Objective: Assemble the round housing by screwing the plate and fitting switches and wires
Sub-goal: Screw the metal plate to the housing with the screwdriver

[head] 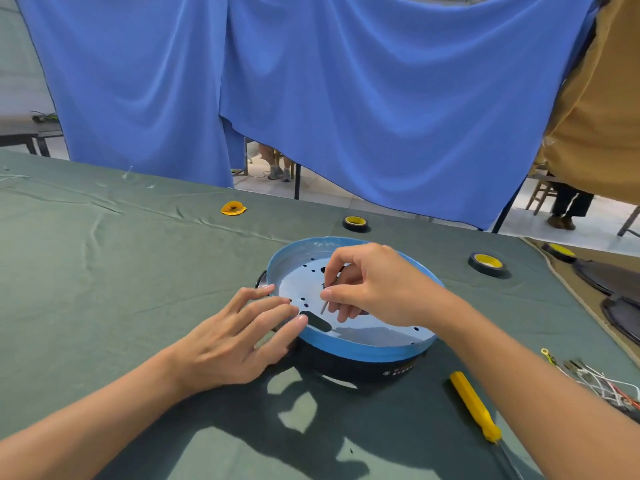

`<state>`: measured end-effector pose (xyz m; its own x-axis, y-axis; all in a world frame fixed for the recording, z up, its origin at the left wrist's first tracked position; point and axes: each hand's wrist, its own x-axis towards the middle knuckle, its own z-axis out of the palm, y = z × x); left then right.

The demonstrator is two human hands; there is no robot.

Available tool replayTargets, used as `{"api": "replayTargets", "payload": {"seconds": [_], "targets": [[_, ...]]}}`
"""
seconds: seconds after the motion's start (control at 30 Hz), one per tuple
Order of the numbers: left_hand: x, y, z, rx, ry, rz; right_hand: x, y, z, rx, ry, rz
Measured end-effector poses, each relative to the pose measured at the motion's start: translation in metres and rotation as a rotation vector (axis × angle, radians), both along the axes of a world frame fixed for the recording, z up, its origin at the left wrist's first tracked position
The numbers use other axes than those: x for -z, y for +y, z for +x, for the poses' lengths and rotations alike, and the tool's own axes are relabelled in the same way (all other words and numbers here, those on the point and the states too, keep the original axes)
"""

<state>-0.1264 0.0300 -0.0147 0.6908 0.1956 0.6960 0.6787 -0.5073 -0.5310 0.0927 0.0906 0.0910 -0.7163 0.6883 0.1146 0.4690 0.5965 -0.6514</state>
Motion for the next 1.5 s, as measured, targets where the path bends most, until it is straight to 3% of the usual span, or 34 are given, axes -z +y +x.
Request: {"api": "replayTargets", "payload": {"seconds": [0.3,0.63,1.1,1.5], "targets": [[0.005,0.036,-0.009,-0.051,-0.029,0.011,-0.008,0.033,-0.018,-0.078,-0.099,0.068],[0.006,0.058,-0.021,-0.076,-0.115,0.019,-0.002,0.047,-0.033,-0.066,-0.071,0.126],[0.004,0.053,-0.019,-0.059,-0.087,0.041,-0.001,0.053,-0.045,-0.074,-0.085,0.137],[0.002,0.05,-0.014,-0.029,-0.148,0.016,-0.012,0.044,-0.054,-0.163,-0.249,0.214]]}}
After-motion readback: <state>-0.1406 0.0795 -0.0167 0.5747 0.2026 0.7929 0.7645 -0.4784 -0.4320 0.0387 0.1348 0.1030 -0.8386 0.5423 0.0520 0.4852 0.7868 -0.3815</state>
